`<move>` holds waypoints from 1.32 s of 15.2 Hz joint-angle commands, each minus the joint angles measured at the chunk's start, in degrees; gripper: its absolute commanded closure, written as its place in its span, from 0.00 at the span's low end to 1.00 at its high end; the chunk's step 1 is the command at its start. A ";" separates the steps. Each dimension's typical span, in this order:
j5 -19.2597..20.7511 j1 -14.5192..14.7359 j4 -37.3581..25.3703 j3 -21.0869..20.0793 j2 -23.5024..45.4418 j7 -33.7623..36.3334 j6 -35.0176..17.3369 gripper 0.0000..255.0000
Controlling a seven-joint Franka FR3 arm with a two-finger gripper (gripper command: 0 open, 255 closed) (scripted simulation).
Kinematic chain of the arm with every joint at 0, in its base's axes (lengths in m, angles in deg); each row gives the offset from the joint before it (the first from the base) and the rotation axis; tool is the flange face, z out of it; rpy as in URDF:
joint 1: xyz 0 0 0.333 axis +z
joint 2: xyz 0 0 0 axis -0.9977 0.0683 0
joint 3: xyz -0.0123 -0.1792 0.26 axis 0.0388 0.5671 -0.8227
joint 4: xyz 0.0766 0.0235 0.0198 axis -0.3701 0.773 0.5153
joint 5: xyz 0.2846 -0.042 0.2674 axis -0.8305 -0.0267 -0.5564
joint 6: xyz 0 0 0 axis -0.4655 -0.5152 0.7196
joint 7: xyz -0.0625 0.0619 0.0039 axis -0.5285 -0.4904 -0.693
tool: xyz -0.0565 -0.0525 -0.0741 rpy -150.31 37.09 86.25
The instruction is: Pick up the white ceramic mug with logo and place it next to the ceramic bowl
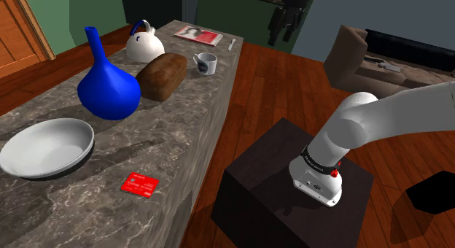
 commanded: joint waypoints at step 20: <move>0.02 -2.25 -17.26 4.62 39.50 -5.33 -20.12 0.00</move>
